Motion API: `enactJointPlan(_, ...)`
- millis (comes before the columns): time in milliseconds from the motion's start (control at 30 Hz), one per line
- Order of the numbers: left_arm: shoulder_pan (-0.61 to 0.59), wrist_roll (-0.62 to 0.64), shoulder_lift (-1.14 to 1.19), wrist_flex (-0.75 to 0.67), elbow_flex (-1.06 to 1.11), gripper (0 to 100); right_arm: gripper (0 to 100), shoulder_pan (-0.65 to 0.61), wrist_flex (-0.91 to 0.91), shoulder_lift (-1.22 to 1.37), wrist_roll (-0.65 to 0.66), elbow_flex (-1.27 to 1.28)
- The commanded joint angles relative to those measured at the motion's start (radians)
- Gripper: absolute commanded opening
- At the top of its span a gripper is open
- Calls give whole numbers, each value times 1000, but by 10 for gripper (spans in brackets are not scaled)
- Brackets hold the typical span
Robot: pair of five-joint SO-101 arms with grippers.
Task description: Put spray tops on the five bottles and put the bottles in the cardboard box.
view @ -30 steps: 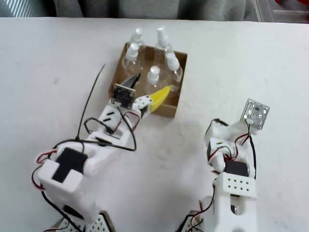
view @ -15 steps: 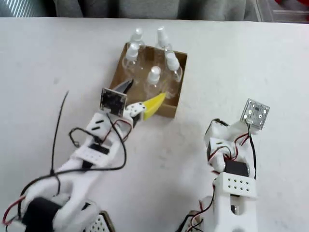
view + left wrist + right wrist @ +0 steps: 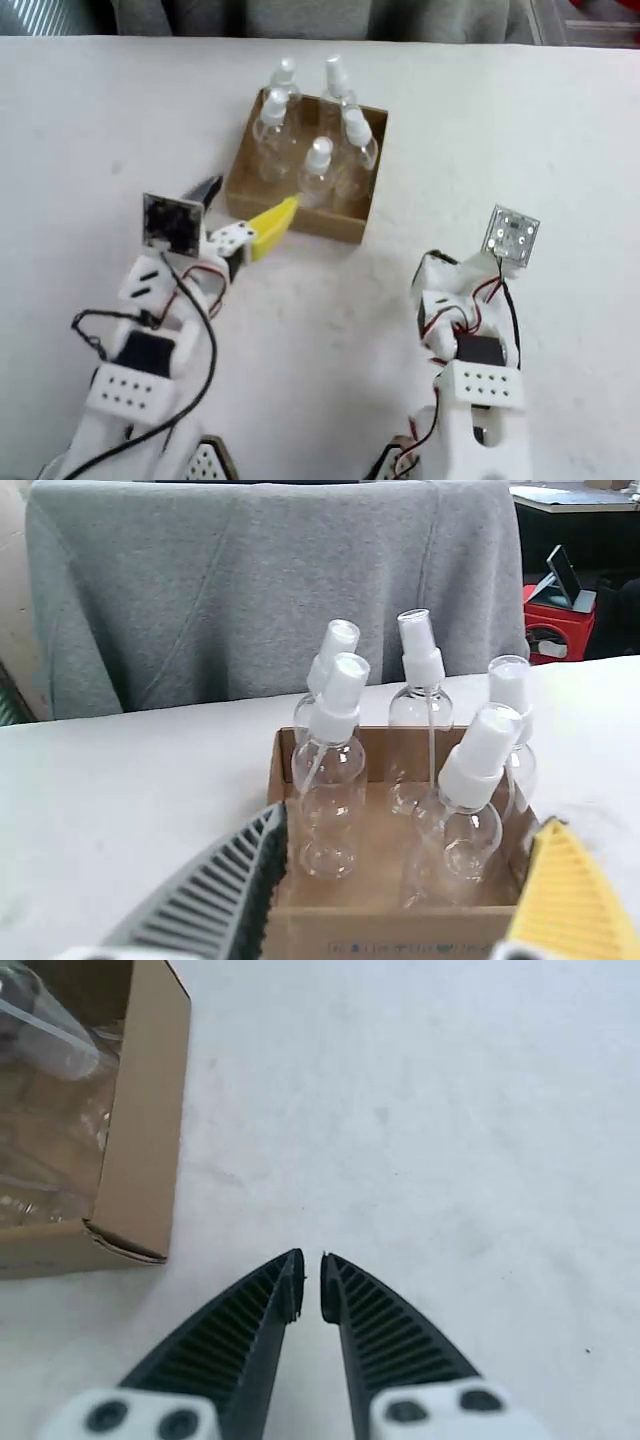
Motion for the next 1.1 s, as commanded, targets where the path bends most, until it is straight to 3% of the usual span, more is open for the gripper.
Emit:
enactJointPlan(0, -47, 6, -166, 158, -8, 310, 18, -50, 38, -108, 12, 12)
enactJointPlan(200, -122, 5, -372, 338, -3, 10, 18, -160, 248, -469, 12, 110)
enactJointPlan(367, -185, 5, -484, 505, -2, 83, 18, -193, 410, -802, 12, 195)
enactJointPlan(567, -228, 3, -565, 641, 49, 18, 18, -237, 427, -720, 12, 181)
enactJointPlan(733, -266, 2, -645, 640, 232, 26, 18, -352, 559, -720, 11, 236)
enactJointPlan(900, -288, -3, -647, 621, 331, 27, 18, -344, 625, -717, 8, 270)
enactJointPlan(1067, -286, -124, -647, 718, 331, 27, 18, -343, 728, -716, 6, 270)
